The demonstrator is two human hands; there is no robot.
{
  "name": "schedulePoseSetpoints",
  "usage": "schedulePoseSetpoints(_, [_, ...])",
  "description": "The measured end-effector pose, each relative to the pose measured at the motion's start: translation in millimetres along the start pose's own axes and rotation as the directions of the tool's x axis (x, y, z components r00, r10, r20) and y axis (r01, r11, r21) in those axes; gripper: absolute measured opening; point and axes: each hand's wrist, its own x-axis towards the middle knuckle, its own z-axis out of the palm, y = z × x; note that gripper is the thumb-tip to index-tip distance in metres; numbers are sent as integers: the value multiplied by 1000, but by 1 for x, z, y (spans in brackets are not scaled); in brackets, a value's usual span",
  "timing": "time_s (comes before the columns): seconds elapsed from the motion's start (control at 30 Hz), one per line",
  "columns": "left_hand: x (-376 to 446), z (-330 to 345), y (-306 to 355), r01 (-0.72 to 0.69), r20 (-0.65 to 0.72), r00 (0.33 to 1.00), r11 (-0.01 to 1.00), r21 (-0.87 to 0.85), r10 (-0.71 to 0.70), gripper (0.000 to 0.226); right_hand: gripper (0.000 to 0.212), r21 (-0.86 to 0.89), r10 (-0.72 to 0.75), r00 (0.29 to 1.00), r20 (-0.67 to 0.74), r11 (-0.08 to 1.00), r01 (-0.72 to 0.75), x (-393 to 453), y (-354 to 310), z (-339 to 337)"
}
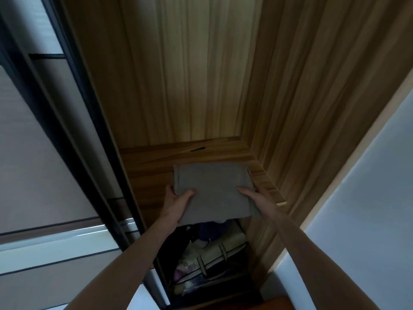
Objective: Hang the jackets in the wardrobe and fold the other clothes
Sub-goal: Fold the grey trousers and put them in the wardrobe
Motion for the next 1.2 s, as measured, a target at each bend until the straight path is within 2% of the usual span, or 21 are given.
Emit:
schedulePoseSetpoints(0.13, [40, 1, -17, 24, -17, 1000, 995, 96, -22, 54, 75, -40, -32, 999, -30, 999, 31, 40, 7, -1])
schedulePoseSetpoints(0.27, [68, 3, -36, 46, -49, 998, 984, 173, -38, 60, 51, -84, -75, 996, -49, 994, 71, 70, 23, 2])
schedulePoseSetpoints(0.43, [87, 10, -54, -2, -90, 995, 943, 334, 34, 62, 54, -176, -107, 992, -66, 980, 94, 99, 50, 4])
schedulePoseSetpoints(0.53, [92, 8, -64, -18, -86, 994, 900, 435, 61, 61, 60, -298, -120, 990, -69, 950, 94, 108, 63, 7])
schedulePoseSetpoints(0.63, [91, 7, -69, -50, -54, 994, 848, 527, 93, 70, 67, -435, -142, 982, -121, 897, 76, 111, 68, 6])
schedulePoseSetpoints(0.67, [91, 6, -71, -66, -61, 990, 788, 612, 130, 73, 68, -513, -179, 973, -148, 855, 79, 110, 71, 6])
schedulePoseSetpoints(0.73, [85, 7, -74, -114, -52, 961, 559, 821, 272, 76, 62, -689, -342, 923, -175, 712, 134, 107, 78, 11])
schedulePoseSetpoints(0.77, [82, 9, -76, -169, 4, 938, 447, 879, 347, 76, 59, -762, -438, 885, -158, 624, 173, 104, 82, 14])
schedulePoseSetpoints(0.83, [78, 13, -80, -301, 148, 897, 329, 895, 417, 71, 56, -855, -556, 829, -52, 454, 251, 97, 89, 23])
schedulePoseSetpoints(0.97, [78, 17, -95, -411, 327, 862, 156, 898, 386, 81, 65, -933, -545, 827, 141, 205, 294, 83, 109, 33])
schedulePoseSetpoints(1.1, [78, 11, -101, -419, 385, 868, 46, 907, 315, 85, 71, -936, -491, 851, 185, 176, 305, 83, 114, 28])
schedulePoseSetpoints(1.2, [79, 6, -105, -431, 408, 872, 29, 902, 269, 93, 74, -930, -454, 868, 200, 191, 314, 83, 111, 27])
